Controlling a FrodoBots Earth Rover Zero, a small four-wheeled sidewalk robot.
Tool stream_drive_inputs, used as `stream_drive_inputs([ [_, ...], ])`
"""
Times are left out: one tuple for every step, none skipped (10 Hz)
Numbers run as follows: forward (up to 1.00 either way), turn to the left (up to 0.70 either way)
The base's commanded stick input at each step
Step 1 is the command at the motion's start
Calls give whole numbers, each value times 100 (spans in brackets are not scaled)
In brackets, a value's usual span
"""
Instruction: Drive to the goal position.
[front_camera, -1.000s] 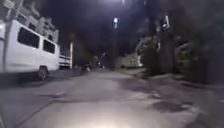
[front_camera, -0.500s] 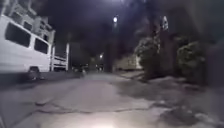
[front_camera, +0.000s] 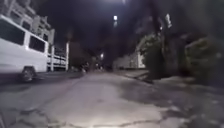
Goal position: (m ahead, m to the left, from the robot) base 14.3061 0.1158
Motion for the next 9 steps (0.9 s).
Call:
stream_drive_inputs([
  [70,-35],
  [70,-35],
  [70,-31],
  [70,-10],
  [70,0],
  [70,0],
  [70,0],
  [70,0],
  [70,0],
])
